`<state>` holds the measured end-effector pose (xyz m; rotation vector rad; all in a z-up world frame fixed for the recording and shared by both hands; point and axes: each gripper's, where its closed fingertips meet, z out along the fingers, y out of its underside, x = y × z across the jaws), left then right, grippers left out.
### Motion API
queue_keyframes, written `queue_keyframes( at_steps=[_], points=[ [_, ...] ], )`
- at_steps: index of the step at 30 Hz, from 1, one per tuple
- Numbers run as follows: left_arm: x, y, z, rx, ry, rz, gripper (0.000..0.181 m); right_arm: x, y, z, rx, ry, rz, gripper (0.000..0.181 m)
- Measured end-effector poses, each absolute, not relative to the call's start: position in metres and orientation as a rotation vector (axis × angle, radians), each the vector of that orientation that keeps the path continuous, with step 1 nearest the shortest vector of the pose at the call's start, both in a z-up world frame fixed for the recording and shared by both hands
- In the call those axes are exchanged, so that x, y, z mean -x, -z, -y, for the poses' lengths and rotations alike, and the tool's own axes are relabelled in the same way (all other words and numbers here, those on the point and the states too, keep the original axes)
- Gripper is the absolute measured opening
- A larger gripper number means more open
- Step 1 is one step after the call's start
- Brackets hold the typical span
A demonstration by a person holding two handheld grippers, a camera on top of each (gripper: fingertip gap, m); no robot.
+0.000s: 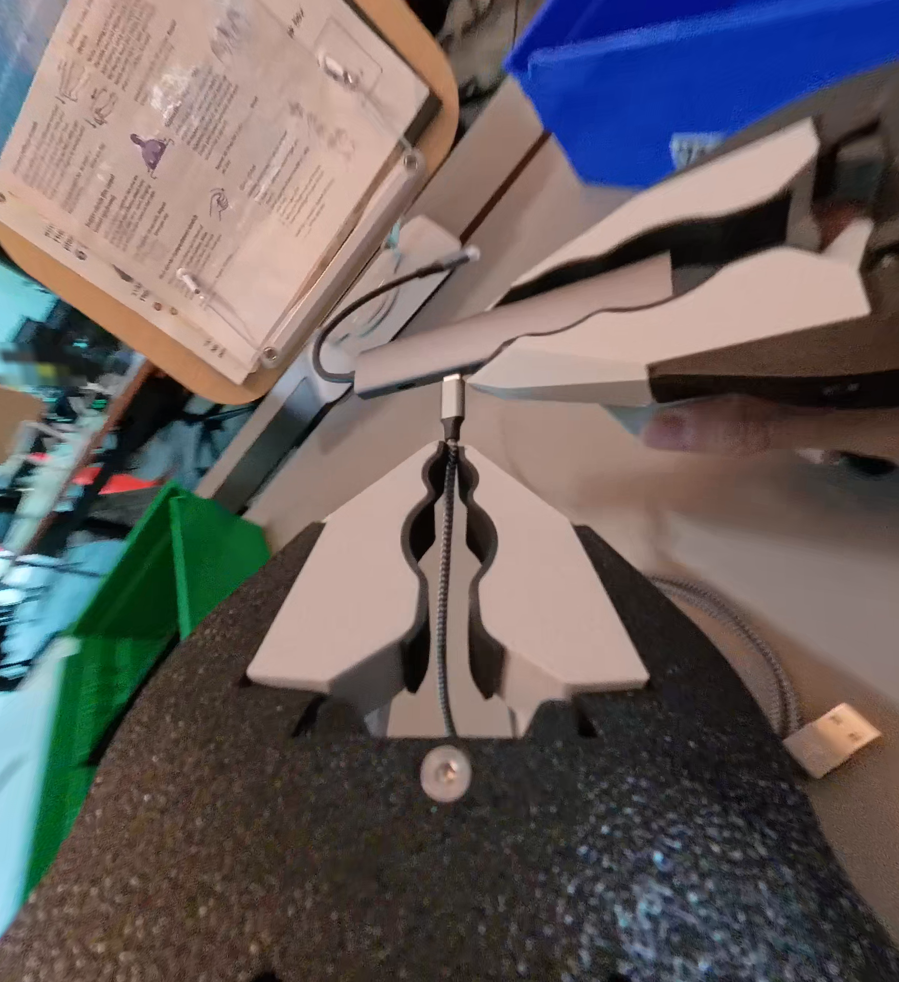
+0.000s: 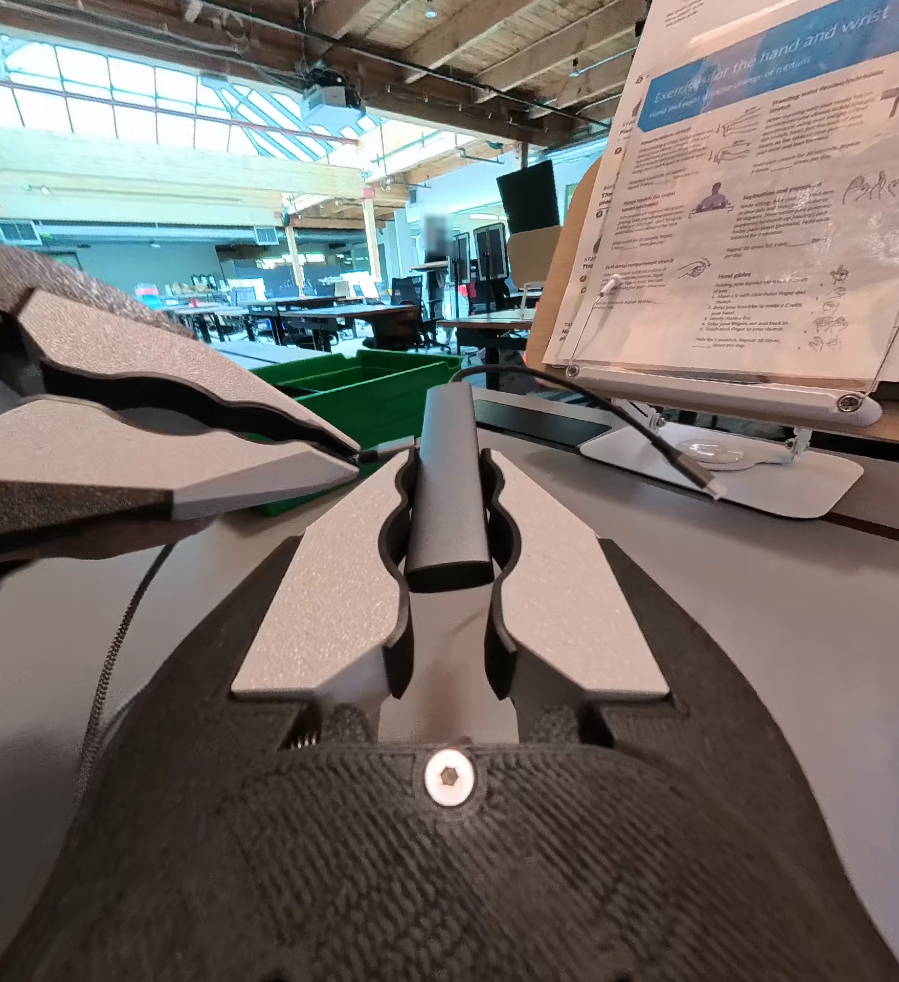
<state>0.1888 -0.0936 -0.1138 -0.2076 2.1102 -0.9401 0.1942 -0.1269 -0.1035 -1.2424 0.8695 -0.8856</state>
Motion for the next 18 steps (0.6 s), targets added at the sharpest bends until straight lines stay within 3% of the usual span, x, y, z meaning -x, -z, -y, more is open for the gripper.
queue_keyframes(
  at_steps=[4,7,18],
  points=[
    [-0.184,0.103,0.098,0.323,1.346,-2.144,0.003,-0.192,0.096,0.128,1.186,0.836,-0.861,0.022],
    [-0.183,0.1,0.098,0.38,1.516,-2.137,0.015,-0.191,0.095,0.126,1.183,0.827,-0.853,0.022],
    [-0.183,0.097,0.098,0.341,1.576,-2.021,0.005,-0.186,0.093,0.115,1.195,0.788,-0.801,0.022]
  ],
)
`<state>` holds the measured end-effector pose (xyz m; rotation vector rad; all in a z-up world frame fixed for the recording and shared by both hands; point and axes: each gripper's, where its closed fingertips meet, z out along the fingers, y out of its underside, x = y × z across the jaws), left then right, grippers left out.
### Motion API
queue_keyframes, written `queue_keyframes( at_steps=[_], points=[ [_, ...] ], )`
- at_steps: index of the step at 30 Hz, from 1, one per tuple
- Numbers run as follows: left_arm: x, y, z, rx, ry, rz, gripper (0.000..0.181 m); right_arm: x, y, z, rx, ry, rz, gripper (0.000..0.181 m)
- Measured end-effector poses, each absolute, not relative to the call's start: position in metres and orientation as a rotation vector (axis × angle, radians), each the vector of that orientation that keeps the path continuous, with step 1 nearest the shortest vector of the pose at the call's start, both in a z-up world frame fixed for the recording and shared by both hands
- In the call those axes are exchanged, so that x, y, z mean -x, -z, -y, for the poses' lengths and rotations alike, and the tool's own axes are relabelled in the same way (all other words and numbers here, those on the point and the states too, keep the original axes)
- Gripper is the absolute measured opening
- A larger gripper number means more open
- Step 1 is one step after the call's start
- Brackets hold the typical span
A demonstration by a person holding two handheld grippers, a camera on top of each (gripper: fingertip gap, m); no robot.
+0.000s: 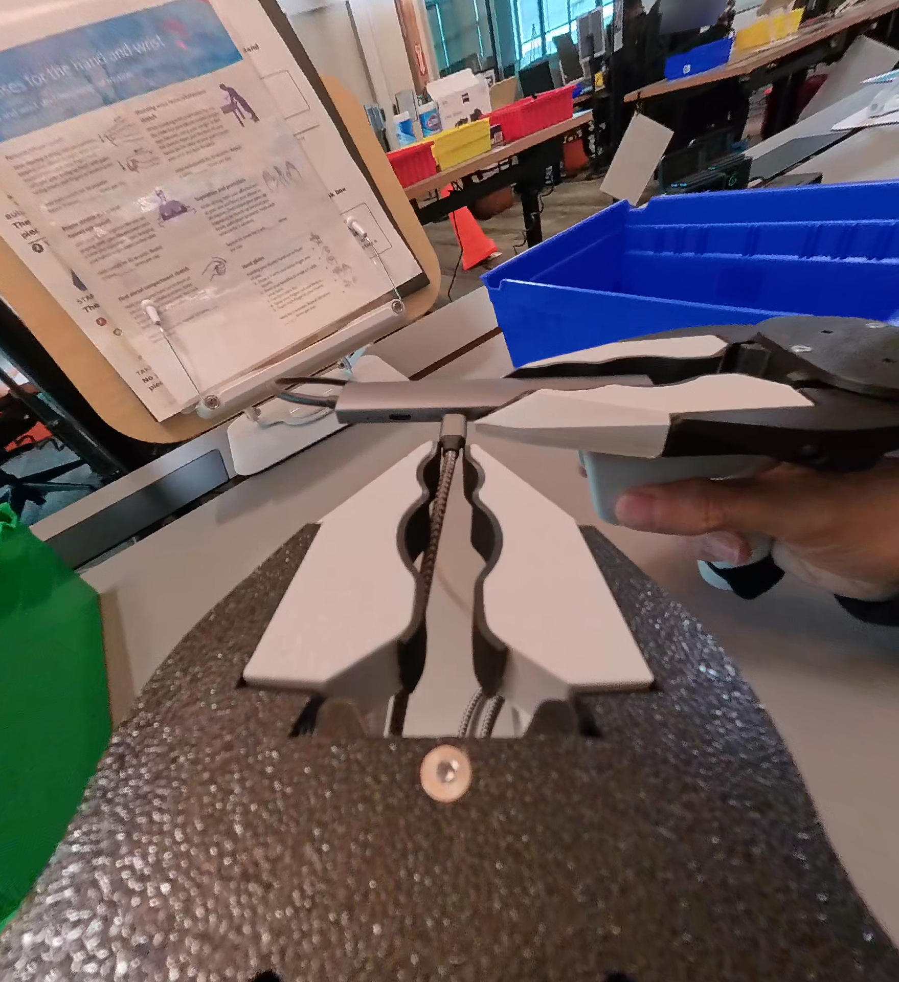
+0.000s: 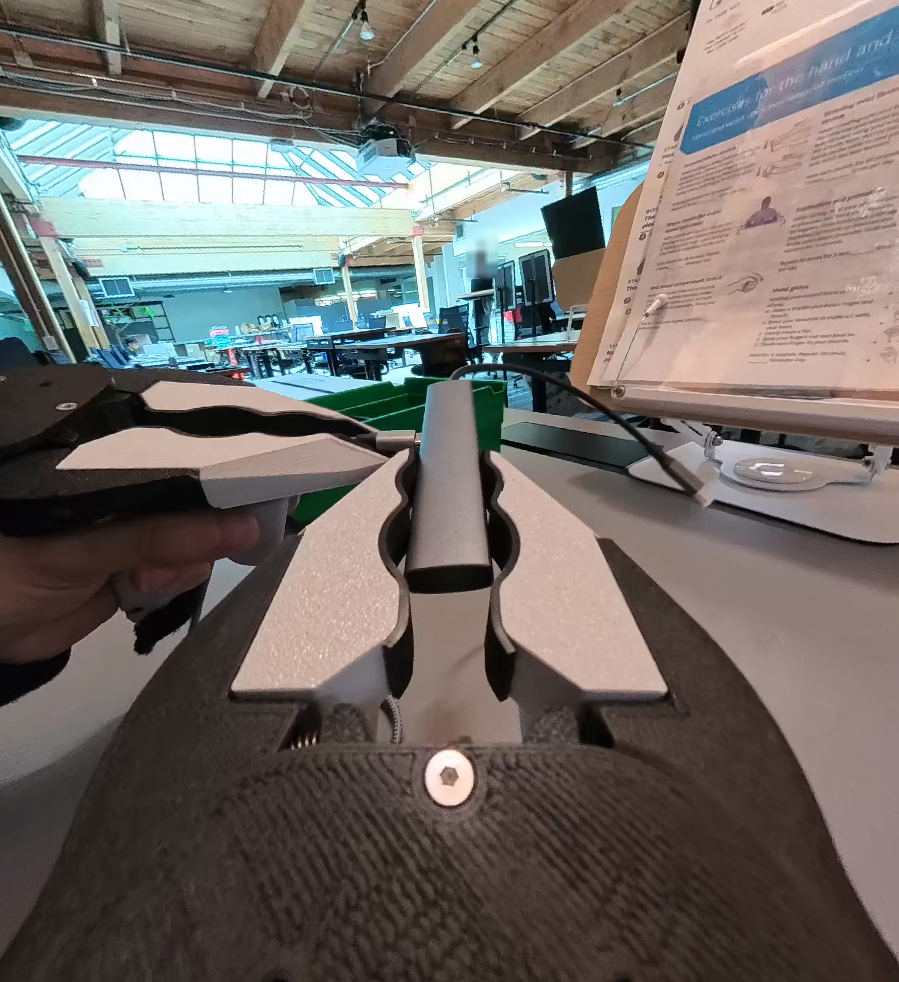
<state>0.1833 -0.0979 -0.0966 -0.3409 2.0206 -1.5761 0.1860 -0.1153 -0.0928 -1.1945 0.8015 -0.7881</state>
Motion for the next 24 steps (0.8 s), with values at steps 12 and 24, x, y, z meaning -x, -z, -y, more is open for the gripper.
queue_keyframes(
  at_steps=[12,24],
  points=[
    [-0.1867,0.0979,0.0968,0.309,1.493,-2.056,0.003,-0.1886,0.097,0.115,1.271,0.876,-0.811,0.023],
    [-0.1867,0.0946,0.0987,0.359,1.65,-1.953,0.019,-0.1883,0.0965,0.1136,1.268,0.869,-0.807,0.022]
  ],
)
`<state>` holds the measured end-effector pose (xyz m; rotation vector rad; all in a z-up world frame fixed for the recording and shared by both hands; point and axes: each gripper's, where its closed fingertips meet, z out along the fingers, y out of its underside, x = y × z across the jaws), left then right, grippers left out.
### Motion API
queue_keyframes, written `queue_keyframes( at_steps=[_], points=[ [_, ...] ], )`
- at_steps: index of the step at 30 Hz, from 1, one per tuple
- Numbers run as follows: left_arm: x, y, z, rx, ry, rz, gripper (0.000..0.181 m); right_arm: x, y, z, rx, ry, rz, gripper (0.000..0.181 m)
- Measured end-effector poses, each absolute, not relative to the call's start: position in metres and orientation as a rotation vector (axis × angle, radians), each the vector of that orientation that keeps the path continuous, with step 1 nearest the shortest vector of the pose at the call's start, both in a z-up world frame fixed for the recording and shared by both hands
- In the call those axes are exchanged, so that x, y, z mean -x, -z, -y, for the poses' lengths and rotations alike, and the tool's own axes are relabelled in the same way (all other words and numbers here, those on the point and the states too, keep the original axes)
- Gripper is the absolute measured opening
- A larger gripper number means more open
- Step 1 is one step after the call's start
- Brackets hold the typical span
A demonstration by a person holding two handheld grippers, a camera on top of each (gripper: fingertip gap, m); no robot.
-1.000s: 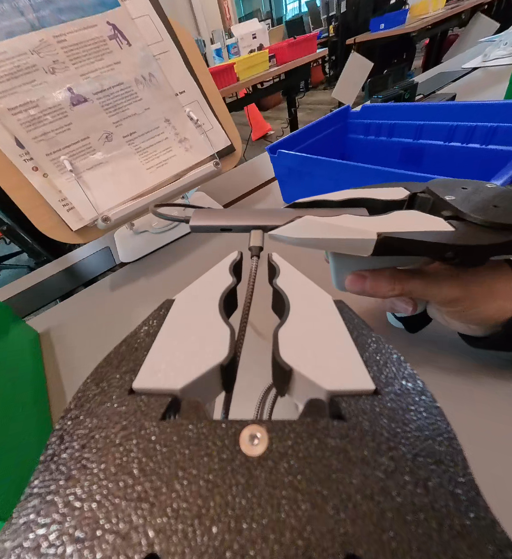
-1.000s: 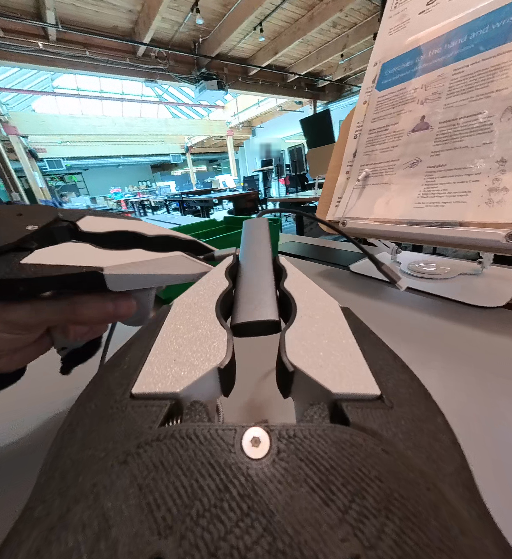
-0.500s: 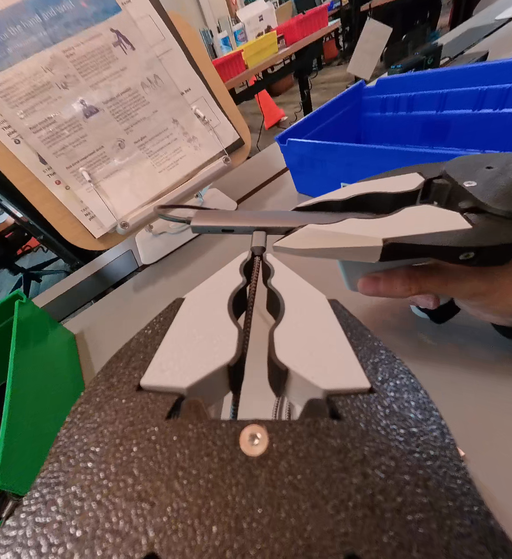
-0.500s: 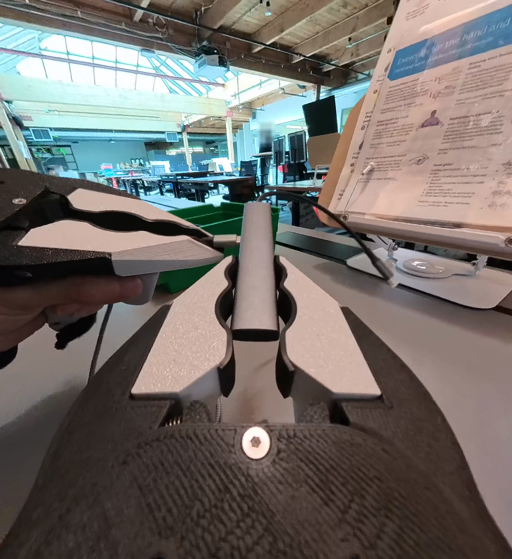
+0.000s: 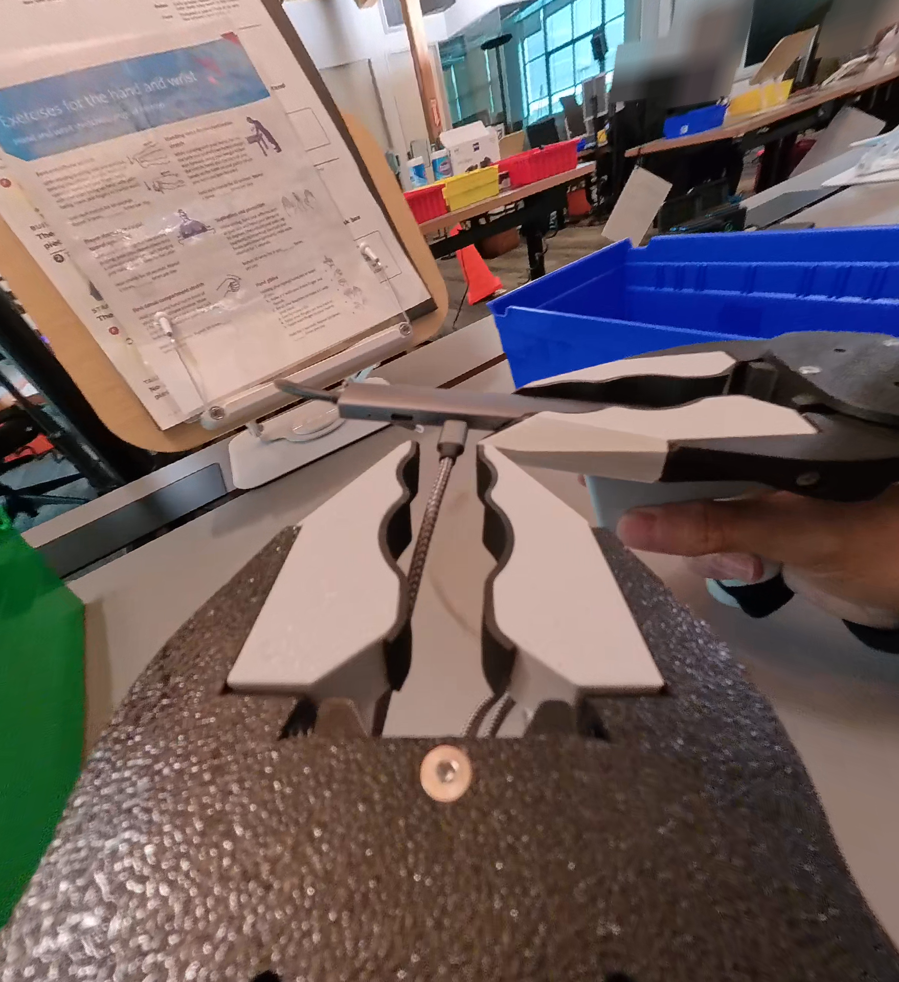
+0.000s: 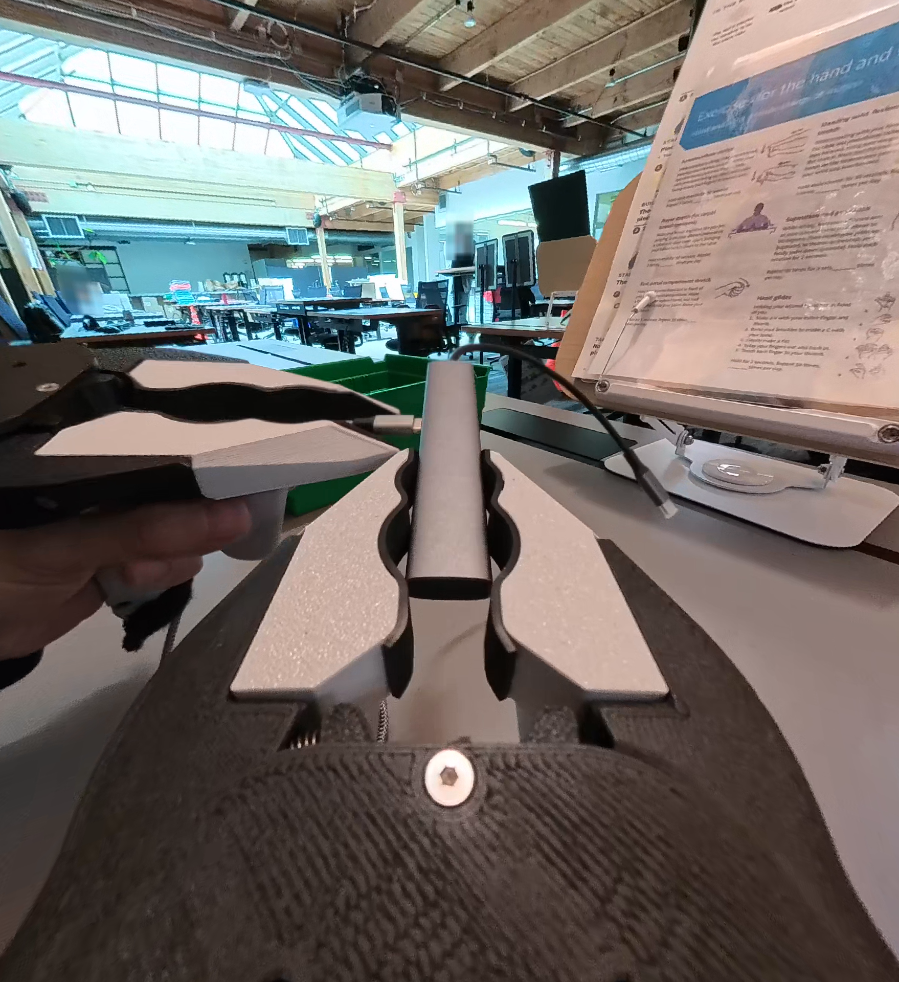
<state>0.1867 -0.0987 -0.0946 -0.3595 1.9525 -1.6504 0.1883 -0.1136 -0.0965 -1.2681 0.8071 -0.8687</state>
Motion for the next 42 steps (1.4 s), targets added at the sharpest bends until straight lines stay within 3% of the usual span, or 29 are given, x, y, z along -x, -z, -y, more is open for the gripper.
queue_keyframes(
  at_steps=[5,19,42],
  points=[
    [-0.184,0.093,0.099,0.368,1.715,-1.94,0.007,-0.188,0.097,0.11,1.283,0.878,-0.792,0.022],
    [-0.186,0.1,0.1,0.624,1.874,-2.01,0.007,-0.189,0.092,0.112,1.251,0.908,-0.762,0.021],
    [-0.184,0.099,0.102,0.53,1.75,-2.009,0.007,-0.187,0.093,0.113,1.241,0.825,-0.785,0.023]
  ],
)
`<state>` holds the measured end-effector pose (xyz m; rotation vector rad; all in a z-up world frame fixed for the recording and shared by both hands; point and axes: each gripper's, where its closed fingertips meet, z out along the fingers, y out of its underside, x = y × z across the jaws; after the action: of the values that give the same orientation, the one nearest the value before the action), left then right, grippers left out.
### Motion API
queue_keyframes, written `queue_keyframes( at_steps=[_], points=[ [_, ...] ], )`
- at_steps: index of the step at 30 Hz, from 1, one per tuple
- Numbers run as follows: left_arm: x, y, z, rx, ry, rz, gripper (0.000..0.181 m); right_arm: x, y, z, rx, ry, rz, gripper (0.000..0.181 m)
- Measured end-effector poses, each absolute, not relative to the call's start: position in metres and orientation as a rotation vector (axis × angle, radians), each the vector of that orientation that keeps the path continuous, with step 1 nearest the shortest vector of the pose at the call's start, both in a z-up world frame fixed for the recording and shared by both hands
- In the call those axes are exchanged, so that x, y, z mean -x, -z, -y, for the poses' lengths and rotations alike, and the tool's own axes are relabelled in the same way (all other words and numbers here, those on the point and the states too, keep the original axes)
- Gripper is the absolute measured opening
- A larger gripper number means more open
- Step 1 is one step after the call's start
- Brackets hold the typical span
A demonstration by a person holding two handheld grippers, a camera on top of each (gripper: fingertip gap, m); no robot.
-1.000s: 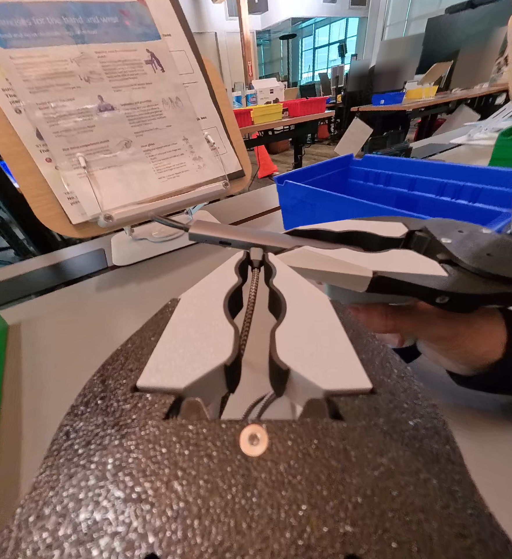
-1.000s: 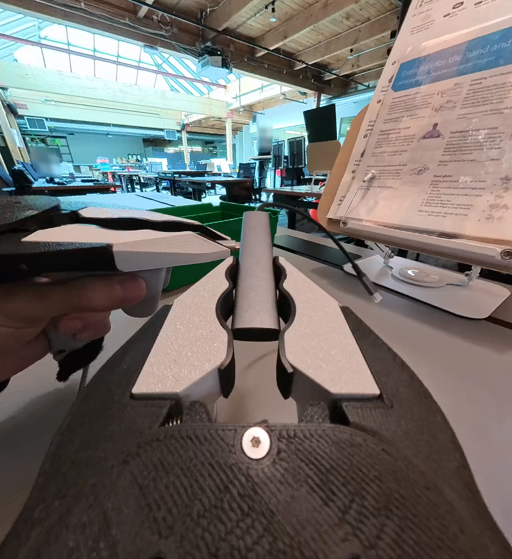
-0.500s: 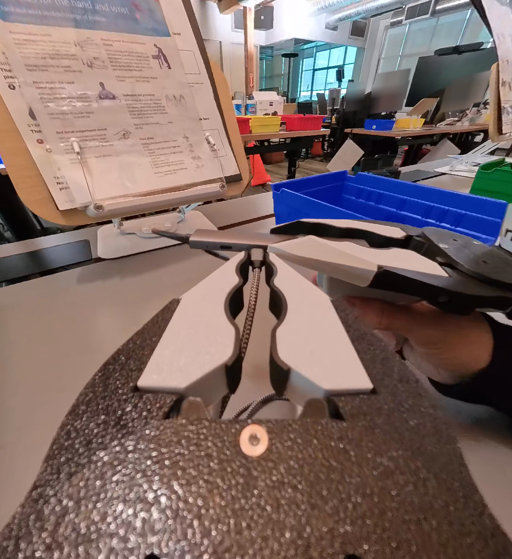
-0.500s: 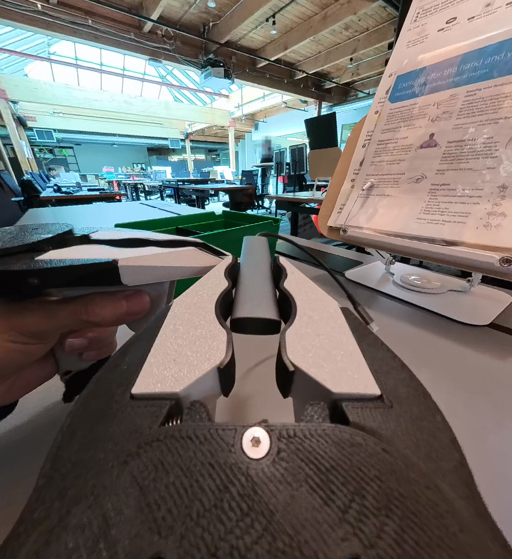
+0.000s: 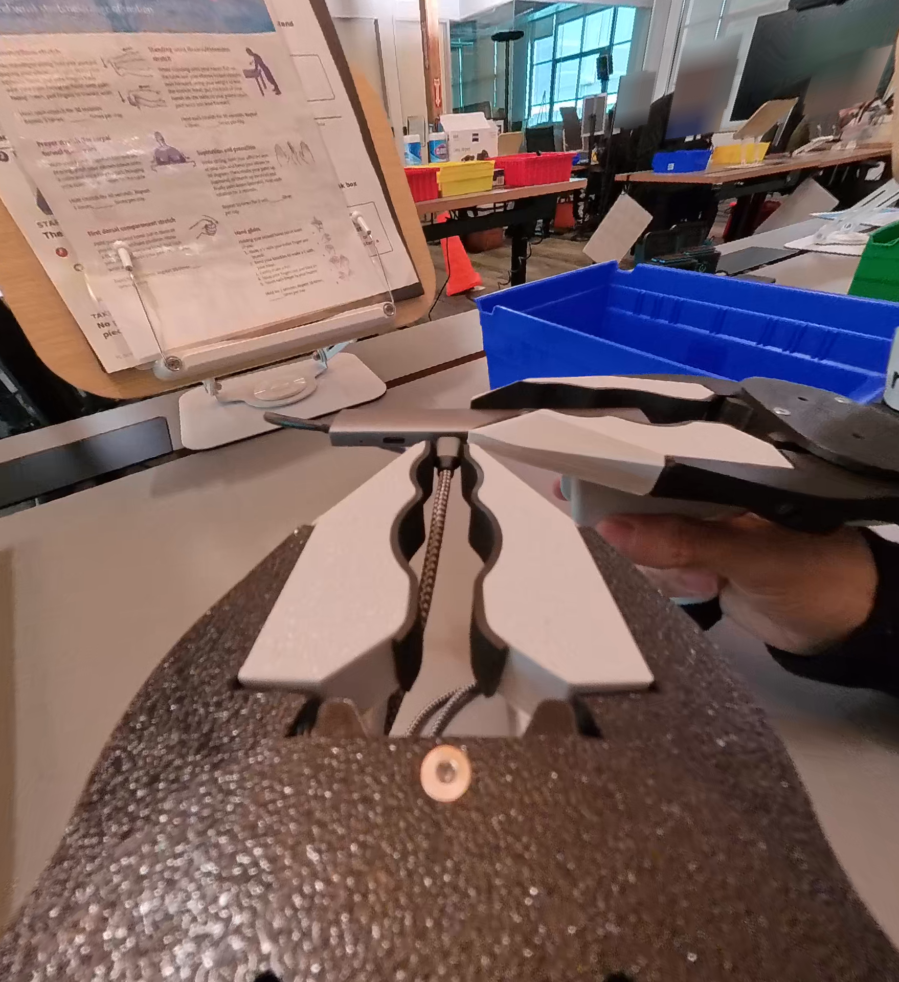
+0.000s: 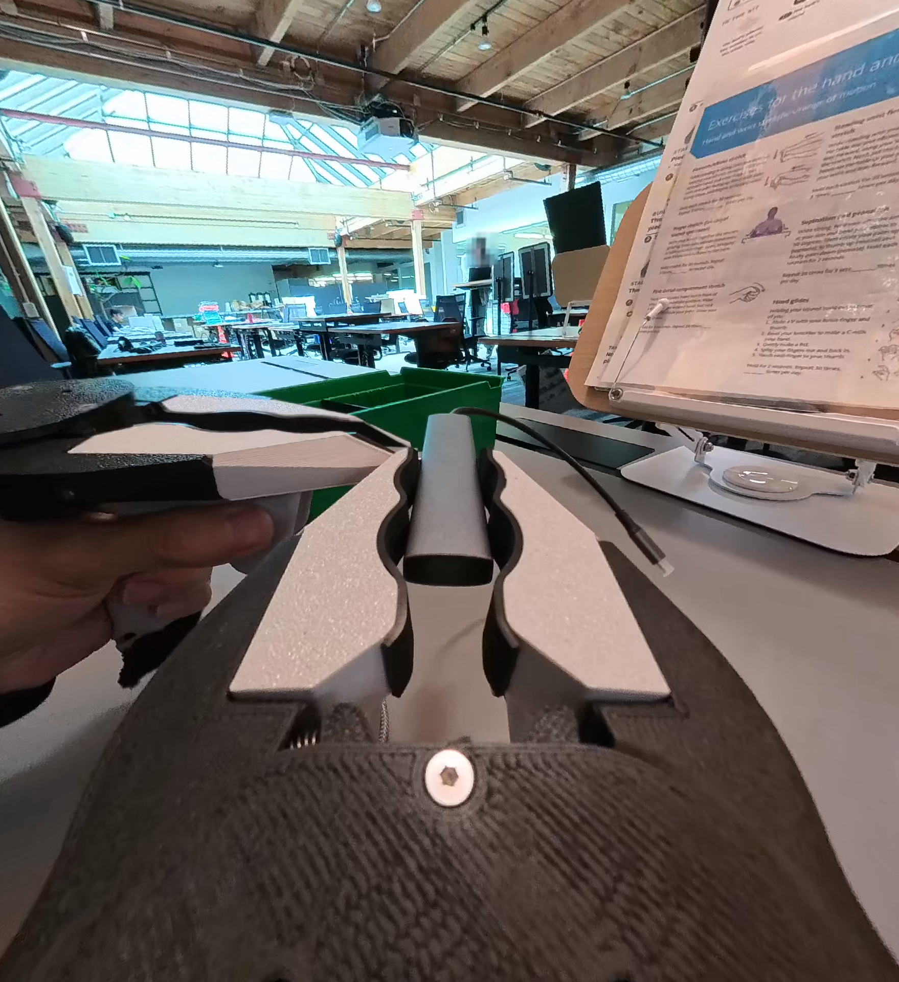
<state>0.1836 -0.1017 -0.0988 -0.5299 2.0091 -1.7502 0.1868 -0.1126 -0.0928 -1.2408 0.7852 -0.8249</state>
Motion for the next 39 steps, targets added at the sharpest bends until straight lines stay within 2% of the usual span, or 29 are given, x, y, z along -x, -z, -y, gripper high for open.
queue_keyframes(
  at_steps=[4,9,10,11,18,21,34,37,39],
  points=[
    [-0.183,0.099,0.103,0.529,1.801,-2.013,0.007,-0.185,0.091,0.113,1.256,0.878,-0.756,0.022],
    [-0.169,0.071,0.099,0.424,1.905,-1.872,0.01,-0.172,0.064,0.121,1.204,1.105,-0.648,0.022],
    [-0.167,0.068,0.097,0.402,1.89,-1.851,0.005,-0.172,0.063,0.124,1.2,1.132,-0.644,0.022],
    [-0.165,0.067,0.096,0.379,1.87,-1.846,0.0,-0.171,0.063,0.125,1.197,1.129,-0.64,0.022],
    [-0.163,0.069,0.094,0.356,1.815,-1.862,0.001,-0.168,0.06,0.122,1.195,1.163,-0.624,0.022],
    [-0.163,0.072,0.093,0.361,1.796,-1.874,0.009,-0.168,0.06,0.12,1.197,1.16,-0.623,0.022],
    [-0.164,0.08,0.089,0.33,1.728,-1.888,0.002,-0.168,0.066,0.114,1.23,1.034,-0.642,0.022],
    [-0.164,0.098,0.094,0.307,1.648,-2.0,0.002,-0.162,0.06,0.102,1.235,1.024,-0.575,0.023],
    [-0.152,0.12,0.109,0.26,1.618,-2.095,0.0,-0.149,0.066,0.06,1.375,1.038,-0.417,0.009]
  ],
)
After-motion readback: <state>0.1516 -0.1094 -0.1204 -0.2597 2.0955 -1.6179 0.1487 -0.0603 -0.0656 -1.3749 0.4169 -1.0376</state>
